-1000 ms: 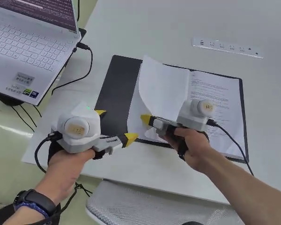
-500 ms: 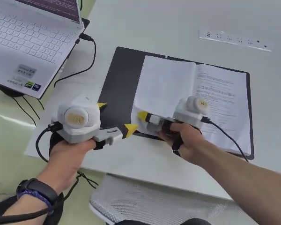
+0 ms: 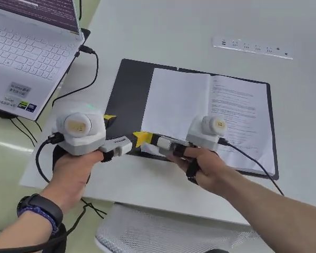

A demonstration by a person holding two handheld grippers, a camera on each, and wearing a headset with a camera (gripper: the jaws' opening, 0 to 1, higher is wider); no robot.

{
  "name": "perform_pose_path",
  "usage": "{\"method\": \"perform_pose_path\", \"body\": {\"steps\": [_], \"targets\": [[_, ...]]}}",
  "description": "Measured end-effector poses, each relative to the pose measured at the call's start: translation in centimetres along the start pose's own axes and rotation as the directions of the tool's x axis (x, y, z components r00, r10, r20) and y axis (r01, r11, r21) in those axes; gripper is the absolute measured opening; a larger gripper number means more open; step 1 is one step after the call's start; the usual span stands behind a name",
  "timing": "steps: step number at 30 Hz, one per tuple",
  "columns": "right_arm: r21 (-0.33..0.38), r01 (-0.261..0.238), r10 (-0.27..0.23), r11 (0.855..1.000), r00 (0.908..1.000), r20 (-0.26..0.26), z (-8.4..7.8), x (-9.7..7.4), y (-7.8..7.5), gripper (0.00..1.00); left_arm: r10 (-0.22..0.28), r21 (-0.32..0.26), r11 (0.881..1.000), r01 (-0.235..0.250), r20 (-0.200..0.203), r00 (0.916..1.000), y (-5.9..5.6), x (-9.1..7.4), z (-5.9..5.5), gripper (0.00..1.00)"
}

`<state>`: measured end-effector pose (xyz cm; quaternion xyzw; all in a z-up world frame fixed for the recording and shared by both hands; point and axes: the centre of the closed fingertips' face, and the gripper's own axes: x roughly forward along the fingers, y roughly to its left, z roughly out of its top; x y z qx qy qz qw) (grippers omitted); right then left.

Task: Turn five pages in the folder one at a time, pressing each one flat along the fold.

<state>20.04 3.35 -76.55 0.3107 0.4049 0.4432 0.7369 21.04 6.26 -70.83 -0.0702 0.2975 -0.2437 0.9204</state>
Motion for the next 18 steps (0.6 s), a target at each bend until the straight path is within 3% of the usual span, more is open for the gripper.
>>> {"method": "perform_pose_path", "body": {"steps": [3, 5, 7, 9, 12, 18], "targets": [[-0.066, -0.076, 0.071, 0.995, 0.9940, -0.083, -2.1, -1.3, 1.7, 0.44, -0.005, 0.007, 1.000, 0.005, -0.009, 0.9999, 0.2, 0.3, 0.1, 0.52], [-0.119, -0.076, 0.059, 0.990, 0.9879, -0.143, -3.6, -2.6, 1.7, 0.48, -0.011, 0.014, 1.000, 0.011, -0.009, 0.9999, 0.2, 0.6, 0.3, 0.48], [-0.165, -0.067, 0.040, 0.984, 0.9858, -0.163, -4.3, -4.0, 1.7, 0.45, -0.016, 0.019, 1.000, 0.016, -0.008, 0.9998, 0.1, 1.0, 0.5, 0.44], [-0.164, -0.070, 0.043, 0.984, 0.9857, -0.163, -4.7, -5.0, 1.6, 0.45, -0.019, 0.026, 0.999, 0.019, -0.008, 0.9998, -0.1, 1.5, 0.6, 0.40], [-0.166, -0.030, 0.008, 0.986, 0.9913, -0.132, -4.5, -6.8, 0.8, 0.44, -0.028, 0.045, 0.999, 0.029, -0.021, 0.9994, -0.4, 2.5, 0.3, 0.29], [-0.176, 0.002, -0.020, 0.984, 0.9948, -0.099, -4.0, -8.8, 0.4, 0.43, -0.055, 0.097, 0.993, 0.064, -0.096, 0.9939, -1.6, 4.6, -1.8, 0.14]]}}
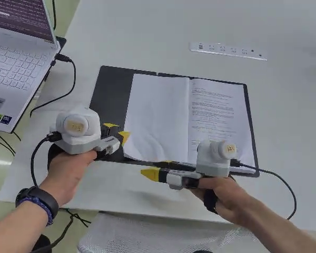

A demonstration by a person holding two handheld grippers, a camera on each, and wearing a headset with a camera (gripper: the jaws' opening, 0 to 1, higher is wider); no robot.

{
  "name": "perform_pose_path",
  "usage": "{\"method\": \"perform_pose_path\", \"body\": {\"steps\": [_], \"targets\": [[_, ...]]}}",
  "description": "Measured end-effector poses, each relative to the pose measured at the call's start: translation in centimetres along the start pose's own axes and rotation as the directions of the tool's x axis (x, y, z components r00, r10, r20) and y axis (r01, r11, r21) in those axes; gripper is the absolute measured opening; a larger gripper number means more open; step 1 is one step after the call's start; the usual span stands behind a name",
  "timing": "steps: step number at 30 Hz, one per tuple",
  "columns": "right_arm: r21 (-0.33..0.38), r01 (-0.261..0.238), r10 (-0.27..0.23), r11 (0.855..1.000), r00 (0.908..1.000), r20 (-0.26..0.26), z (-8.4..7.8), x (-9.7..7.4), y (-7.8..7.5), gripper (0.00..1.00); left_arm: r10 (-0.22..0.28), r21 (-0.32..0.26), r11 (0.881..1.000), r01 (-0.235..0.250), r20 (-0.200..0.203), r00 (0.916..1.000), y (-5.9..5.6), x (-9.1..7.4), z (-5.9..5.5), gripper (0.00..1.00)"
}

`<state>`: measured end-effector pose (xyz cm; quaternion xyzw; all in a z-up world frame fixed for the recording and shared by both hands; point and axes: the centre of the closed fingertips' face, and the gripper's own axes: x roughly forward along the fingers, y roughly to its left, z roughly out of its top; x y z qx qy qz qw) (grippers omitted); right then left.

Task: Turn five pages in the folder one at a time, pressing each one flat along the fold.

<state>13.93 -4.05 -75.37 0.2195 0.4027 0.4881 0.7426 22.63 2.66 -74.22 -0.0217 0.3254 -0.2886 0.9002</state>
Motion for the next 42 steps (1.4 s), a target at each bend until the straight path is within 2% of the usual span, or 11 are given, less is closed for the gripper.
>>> {"method": "perform_pose_path", "body": {"steps": [5, 8, 14, 20, 22, 24, 30, 32, 35, 38, 42], "targets": [[0.011, 0.012, -0.013, 1.000, 0.9975, 0.069, 1.3, -1.3, -0.2, 0.39, -0.009, -0.046, 0.999, 0.008, -0.026, 0.9996, -0.4, 1.2, -1.3, 0.06], [0.014, 0.026, -0.027, 1.000, 0.9965, 0.079, 1.6, -1.7, -0.7, 0.39, -0.010, -0.053, 0.999, 0.007, -0.047, 0.9989, -0.8, 1.8, -2.3, 0.01], [0.004, 0.068, -0.068, 0.998, 0.9904, 0.120, 2.9, -2.6, -2.0, 0.35, 0.032, -0.044, 0.998, -0.038, -0.124, 0.9918, -0.9, 1.6, -4.7, 0.00], [-0.004, 0.128, -0.126, 0.992, 0.9806, 0.150, 4.3, -3.5, -4.0, 0.30, 0.036, -0.046, 0.998, -0.041, -0.112, 0.9931, -1.0, 1.8, -4.2, 0.00], [-0.004, 0.148, -0.146, 0.989, 0.9751, 0.167, 5.1, -3.8, -4.8, 0.28, 0.036, -0.053, 0.998, -0.042, -0.110, 0.9933, -1.0, 1.8, -4.2, 0.00], [0.004, 0.171, -0.168, 0.985, 0.9626, 0.213, 6.5, -4.1, -5.8, 0.27, 0.030, -0.069, 0.997, -0.038, -0.112, 0.9932, -0.9, 1.8, -4.1, 0.00], [0.021, 0.220, -0.218, 0.975, 0.9424, 0.253, 9.7, -4.2, -8.3, 0.16, 0.035, -0.026, 0.999, -0.038, -0.121, 0.9921, -1.0, 1.7, -4.1, 0.00], [0.051, 0.257, -0.261, 0.965, 0.9240, 0.279, 10.8, -4.4, -9.5, 0.08, 0.037, -0.019, 0.999, -0.039, -0.120, 0.9922, -0.9, 1.7, -4.1, 0.00], [0.095, 0.253, -0.270, 0.963, 0.9110, 0.312, 12.1, -4.3, -10.7, 0.05, 0.039, -0.019, 0.999, -0.041, -0.118, 0.9922, -0.9, 1.7, -4.1, 0.00], [0.108, 0.262, -0.283, 0.959, 0.9041, 0.320, 12.8, -4.0, -11.5, 0.03, 0.042, -0.022, 0.999, -0.044, -0.118, 0.9921, -0.8, 1.7, -4.1, 0.00], [0.114, 0.275, -0.297, 0.955, 0.9030, 0.311, 13.0, -3.5, -12.5, 0.01, 0.044, -0.032, 0.998, -0.048, -0.116, 0.9922, -0.6, 1.7, -4.0, 0.00]]}}
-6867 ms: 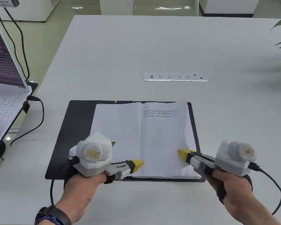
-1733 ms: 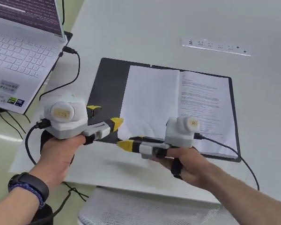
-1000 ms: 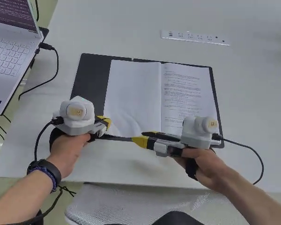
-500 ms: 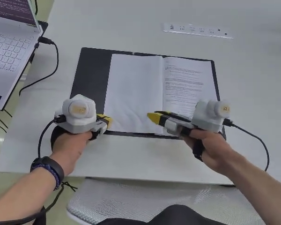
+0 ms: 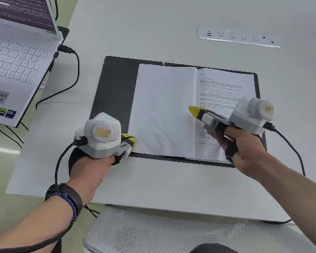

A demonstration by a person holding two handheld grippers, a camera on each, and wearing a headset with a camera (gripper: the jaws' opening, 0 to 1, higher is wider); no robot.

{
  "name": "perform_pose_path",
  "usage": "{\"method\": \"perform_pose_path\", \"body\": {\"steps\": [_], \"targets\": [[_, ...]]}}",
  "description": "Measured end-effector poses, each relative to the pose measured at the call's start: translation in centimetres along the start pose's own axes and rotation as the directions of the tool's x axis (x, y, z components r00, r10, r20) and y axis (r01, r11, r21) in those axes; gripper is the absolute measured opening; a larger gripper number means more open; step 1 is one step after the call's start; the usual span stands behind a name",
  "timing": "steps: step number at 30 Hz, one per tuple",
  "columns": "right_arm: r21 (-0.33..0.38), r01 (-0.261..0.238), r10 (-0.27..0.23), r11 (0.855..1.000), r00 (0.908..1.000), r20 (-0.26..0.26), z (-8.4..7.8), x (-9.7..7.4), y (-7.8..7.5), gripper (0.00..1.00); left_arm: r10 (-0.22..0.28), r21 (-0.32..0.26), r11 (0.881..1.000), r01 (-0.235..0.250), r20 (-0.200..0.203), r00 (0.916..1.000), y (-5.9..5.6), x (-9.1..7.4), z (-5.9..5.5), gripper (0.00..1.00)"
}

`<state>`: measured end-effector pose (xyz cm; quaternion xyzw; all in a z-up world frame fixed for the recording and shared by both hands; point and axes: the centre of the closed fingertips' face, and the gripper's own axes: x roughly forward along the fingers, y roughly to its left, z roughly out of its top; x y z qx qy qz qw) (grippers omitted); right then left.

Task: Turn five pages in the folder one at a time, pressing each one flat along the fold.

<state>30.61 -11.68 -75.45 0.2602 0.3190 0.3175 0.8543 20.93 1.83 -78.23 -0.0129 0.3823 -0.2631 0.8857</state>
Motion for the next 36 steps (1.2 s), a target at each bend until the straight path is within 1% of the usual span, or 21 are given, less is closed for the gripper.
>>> {"method": "perform_pose_path", "body": {"steps": [3, 4, 5, 6, 8, 9, 13, 15, 17, 21, 24, 26, 29, 33, 36], "targets": [[0.000, 0.007, -0.007, 1.000, 1.0000, -0.001, 0.0, 0.5, -0.7, 0.00, 0.000, 0.000, 1.000, 0.000, -0.002, 1.0000, 0.0, 0.0, 0.0, 0.00], [-0.005, 0.016, -0.016, 1.000, 0.9999, -0.004, -0.1, 0.5, -0.8, 0.00, -0.001, -0.001, 1.000, 0.001, -0.002, 1.0000, 0.0, 0.0, 0.0, 0.00], [-0.008, 0.042, -0.042, 0.999, 0.9991, -0.007, -0.1, 0.6, -1.4, 0.00, -0.002, 0.001, 1.000, 0.002, -0.002, 1.0000, 0.0, 0.0, 0.0, 0.00], [0.003, 0.057, -0.057, 0.998, 0.9983, -0.010, -0.4, 0.6, -1.4, 0.00, -0.003, 0.006, 1.000, 0.003, -0.002, 1.0000, 0.0, 0.0, 0.0, 0.00], [0.010, 0.063, -0.063, 0.998, 0.9980, 0.002, -0.4, 0.6, -1.8, 0.00, -0.002, 0.010, 1.000, 0.002, -0.004, 1.0000, 0.0, 0.0, 0.0, 0.00], [0.018, 0.052, -0.052, 0.998, 0.9986, 0.011, -0.3, 0.7, -1.7, 0.00, -0.002, 0.009, 1.000, 0.002, -0.004, 1.0000, 0.0, 0.0, 0.0, 0.00], [0.009, 0.053, -0.053, 0.999, 0.9984, 0.021, 0.1, 1.1, -1.8, 0.00, -0.004, 0.001, 1.000, 0.004, -0.005, 1.0000, 0.0, 0.0, 0.0, 0.00], [-0.002, 0.059, -0.059, 0.998, 0.9978, 0.031, 0.4, 1.3, -1.8, 0.00, -0.004, 0.005, 1.000, 0.004, -0.006, 1.0000, 0.0, 0.0, 0.0, 0.00], [-0.009, 0.076, -0.075, 0.997, 0.9960, 0.048, 0.9, 1.7, -2.3, 0.00, -0.001, 0.003, 1.000, 0.001, -0.005, 1.0000, 0.0, 0.0, 0.0, 0.00], [0.001, 0.086, -0.086, 0.996, 0.9944, 0.061, 1.5, 2.2, -1.9, 0.00, -0.001, 0.004, 1.000, 0.001, -0.006, 1.0000, 0.1, 0.0, -0.1, 0.00], [-0.017, 0.103, -0.102, 0.994, 0.9926, 0.066, 2.0, 2.6, -2.0, 0.00, -0.004, 0.003, 1.000, 0.004, -0.007, 1.0000, 0.1, 0.0, -0.1, 0.00], [-0.013, 0.109, -0.108, 0.994, 0.9916, 0.071, 2.2, 2.7, -2.1, 0.00, -0.004, 0.001, 1.000, 0.004, -0.006, 1.0000, 0.1, 0.0, -0.1, 0.00], [0.011, 0.107, -0.108, 0.994, 0.9904, 0.087, 2.6, 3.0, -2.2, 0.00, -0.005, -0.005, 1.000, 0.005, -0.001, 1.0000, 0.1, 0.0, -0.1, 0.00], [0.009, 0.113, -0.113, 0.994, 0.9885, 0.100, 3.1, 3.3, -2.2, 0.00, -0.005, -0.003, 1.000, 0.005, -0.002, 1.0000, 0.1, 0.0, -0.1, 0.00], [0.016, 0.118, -0.119, 0.993, 0.9861, 0.115, 3.7, 3.6, -2.6, 0.00, -0.008, -0.002, 1.000, 0.008, -0.004, 1.0000, 0.1, 0.0, -0.1, 0.00]]}}
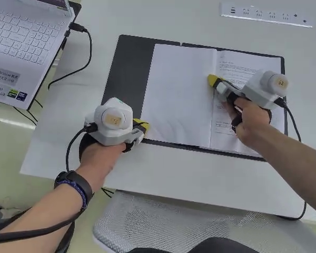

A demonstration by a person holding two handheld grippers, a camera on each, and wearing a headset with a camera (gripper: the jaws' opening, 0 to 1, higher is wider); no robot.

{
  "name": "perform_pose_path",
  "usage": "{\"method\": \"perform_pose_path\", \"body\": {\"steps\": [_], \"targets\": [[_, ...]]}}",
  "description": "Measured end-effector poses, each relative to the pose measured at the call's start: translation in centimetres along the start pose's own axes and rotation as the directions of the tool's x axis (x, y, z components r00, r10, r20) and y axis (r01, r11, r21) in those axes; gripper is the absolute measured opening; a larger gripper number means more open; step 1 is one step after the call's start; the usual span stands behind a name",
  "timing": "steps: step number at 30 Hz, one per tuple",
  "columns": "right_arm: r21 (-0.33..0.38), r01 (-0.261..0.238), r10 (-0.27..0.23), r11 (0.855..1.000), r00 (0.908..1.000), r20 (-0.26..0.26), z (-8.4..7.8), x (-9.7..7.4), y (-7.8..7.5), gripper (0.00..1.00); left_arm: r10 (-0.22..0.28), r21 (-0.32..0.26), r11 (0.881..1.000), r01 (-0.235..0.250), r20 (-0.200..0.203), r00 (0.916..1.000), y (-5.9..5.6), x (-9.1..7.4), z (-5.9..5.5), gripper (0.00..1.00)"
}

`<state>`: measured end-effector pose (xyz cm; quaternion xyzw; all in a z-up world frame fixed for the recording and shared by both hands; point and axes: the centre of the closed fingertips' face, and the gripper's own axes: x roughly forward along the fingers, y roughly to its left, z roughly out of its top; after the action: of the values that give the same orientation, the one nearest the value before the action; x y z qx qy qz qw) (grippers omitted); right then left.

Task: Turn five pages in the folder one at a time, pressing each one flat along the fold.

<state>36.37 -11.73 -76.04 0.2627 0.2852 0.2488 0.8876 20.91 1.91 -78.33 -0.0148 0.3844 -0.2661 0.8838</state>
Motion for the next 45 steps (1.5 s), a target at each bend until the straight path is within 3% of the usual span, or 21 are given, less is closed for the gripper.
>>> {"method": "perform_pose_path", "body": {"steps": [6, 25, 27, 30, 37, 41, 45], "targets": [[0.065, 0.014, -0.016, 0.998, 0.9996, 0.022, 0.8, 0.8, -0.8, 0.00, -0.002, 0.004, 1.000, 0.002, 0.000, 1.0000, 0.0, 0.0, 0.0, 0.00], [0.021, 0.032, -0.033, 0.999, 0.9977, 0.060, 2.7, 3.1, -2.2, 0.00, -0.004, -0.006, 1.000, 0.004, 0.001, 1.0000, 0.1, 0.2, 0.0, 0.00], [0.023, 0.032, -0.034, 0.999, 0.9975, 0.062, 3.0, 3.7, -2.9, 0.00, -0.004, -0.007, 1.000, 0.004, 0.001, 1.0000, 0.1, 0.2, 0.0, 0.00], [-0.008, 0.045, -0.044, 0.999, 0.9962, 0.076, 3.5, 4.2, -3.1, 0.00, -0.007, -0.002, 1.000, 0.007, -0.003, 1.0000, 0.1, 0.2, 0.0, 0.00], [-0.005, 0.063, -0.063, 0.998, 0.9949, 0.079, 4.5, 5.2, -2.9, 0.00, -0.013, 0.004, 1.000, 0.013, -0.009, 0.9999, 0.0, 0.2, 0.0, 0.00], [0.093, 0.079, -0.090, 0.992, 0.9886, 0.121, 5.4, 5.6, -3.1, 0.00, -0.007, 0.004, 1.000, 0.007, -0.007, 1.0000, -0.1, 0.1, 0.0, 0.00], [0.118, 0.084, -0.099, 0.989, 0.9866, 0.129, 5.7, 6.2, -3.6, 0.00, -0.010, 0.002, 1.000, 0.010, -0.008, 0.9999, -0.1, 0.0, 0.0, 0.00]]}}
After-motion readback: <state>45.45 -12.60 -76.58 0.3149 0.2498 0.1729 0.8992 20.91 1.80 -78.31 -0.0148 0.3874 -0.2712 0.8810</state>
